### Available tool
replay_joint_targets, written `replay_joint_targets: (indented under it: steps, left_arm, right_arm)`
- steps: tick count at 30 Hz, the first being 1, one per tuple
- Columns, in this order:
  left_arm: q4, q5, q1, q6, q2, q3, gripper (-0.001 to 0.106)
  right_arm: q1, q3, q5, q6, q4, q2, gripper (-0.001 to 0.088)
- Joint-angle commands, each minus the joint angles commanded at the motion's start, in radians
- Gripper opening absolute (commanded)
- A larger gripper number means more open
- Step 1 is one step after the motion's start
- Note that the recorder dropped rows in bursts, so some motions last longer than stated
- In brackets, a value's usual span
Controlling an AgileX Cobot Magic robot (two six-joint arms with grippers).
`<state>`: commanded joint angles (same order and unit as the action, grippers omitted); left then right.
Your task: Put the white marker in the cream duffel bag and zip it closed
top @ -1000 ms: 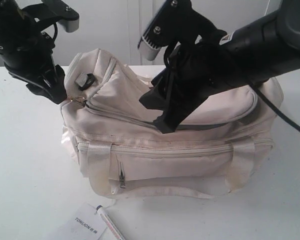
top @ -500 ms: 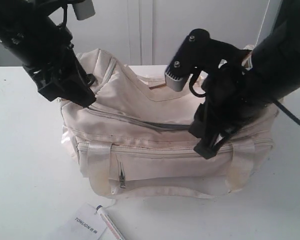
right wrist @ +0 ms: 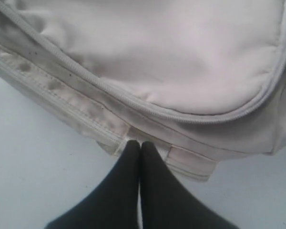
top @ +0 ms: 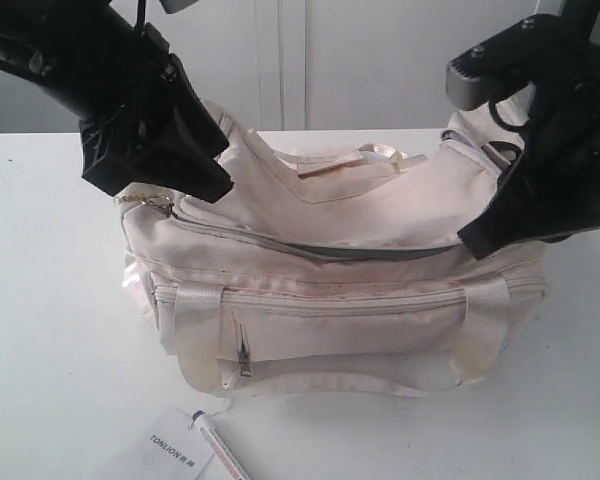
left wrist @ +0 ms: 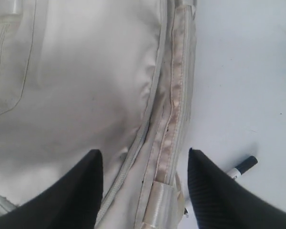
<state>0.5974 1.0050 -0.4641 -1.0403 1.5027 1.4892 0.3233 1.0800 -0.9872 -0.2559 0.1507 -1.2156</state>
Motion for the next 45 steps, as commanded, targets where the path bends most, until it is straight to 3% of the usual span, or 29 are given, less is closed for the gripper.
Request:
replay_joint_targets:
  steps: [4, 12, 18, 24, 39, 43, 45]
  left_arm:
    - [0.0, -0.012, -0.039, -0.032, 0.022, 0.0, 0.058]
    - [-0.032, -0.169, -0.17, -0.058, 0.092, 0.0, 0.058]
    - [-0.033, -0.215, -0.222, -0.088, 0.151, 0.0, 0.058]
    - [-0.037, -0.302, -0.241, -0.107, 0.196, 0.0, 0.058]
    - [-0.049, -0.378, -0.241, -0.118, 0.273, 0.0, 0.058]
    - [-0.049, -0.395, -0.241, -0.118, 0.283, 0.0, 0.051]
    - [-0.049, -0.406, -0.241, -0.118, 0.283, 0.0, 0.043]
  right_arm:
    - [-0.063, 0.0, 0.002, -0.009, 0.077, 0.0, 0.0]
    - [-0.16, 0.0, 0.0, -0.009, 0.08, 0.0, 0.0]
    - [-0.21, -0.011, 0.011, -0.009, 0.081, 0.0, 0.0]
    - [-0.216, -0.038, 0.036, -0.006, 0.081, 0.002, 0.0]
    - [-0.216, -0.048, 0.054, -0.006, 0.081, 0.004, 0.0]
    - [-0.216, -0.048, 0.056, -0.006, 0.081, 0.004, 0.0]
    - [-0.216, -0.048, 0.062, -0.006, 0.081, 0.004, 0.0]
